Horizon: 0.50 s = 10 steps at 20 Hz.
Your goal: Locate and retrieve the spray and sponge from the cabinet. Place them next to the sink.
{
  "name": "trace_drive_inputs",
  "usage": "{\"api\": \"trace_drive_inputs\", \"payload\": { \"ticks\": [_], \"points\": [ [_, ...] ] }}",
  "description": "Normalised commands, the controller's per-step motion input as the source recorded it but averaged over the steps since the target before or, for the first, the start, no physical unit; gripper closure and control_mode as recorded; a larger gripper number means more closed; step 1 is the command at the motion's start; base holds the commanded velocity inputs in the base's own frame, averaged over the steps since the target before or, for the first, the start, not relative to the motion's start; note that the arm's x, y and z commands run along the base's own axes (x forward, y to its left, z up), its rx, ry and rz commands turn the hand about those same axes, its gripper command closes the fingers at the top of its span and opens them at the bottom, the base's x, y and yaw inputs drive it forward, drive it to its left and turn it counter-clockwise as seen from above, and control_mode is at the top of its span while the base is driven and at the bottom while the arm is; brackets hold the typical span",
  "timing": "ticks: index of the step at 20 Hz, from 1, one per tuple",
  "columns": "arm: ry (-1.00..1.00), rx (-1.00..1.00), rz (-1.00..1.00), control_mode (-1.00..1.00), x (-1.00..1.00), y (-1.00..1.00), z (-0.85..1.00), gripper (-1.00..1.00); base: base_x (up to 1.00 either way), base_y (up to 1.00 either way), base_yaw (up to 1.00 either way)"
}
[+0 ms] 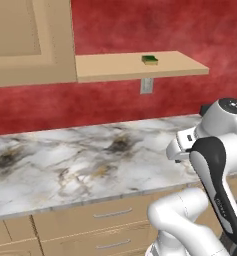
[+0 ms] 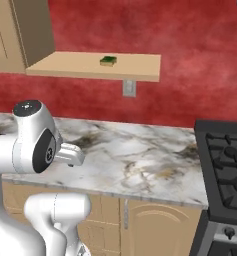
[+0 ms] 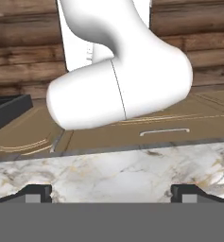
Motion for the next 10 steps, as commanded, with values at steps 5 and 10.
{"api": "trace_drive_inputs", "payload": {
  "ticks": [5, 10],
  "points": [
    [0.00, 0.00, 0.00, 1.00, 0.00, 0.00, 0.00, -1.00, 0.48, 0.00, -0.02],
    [0.00, 0.00, 0.00, 1.00, 0.00, 0.00, 0.00, -1.00, 0.46, 0.00, 0.00]
  ]
}}
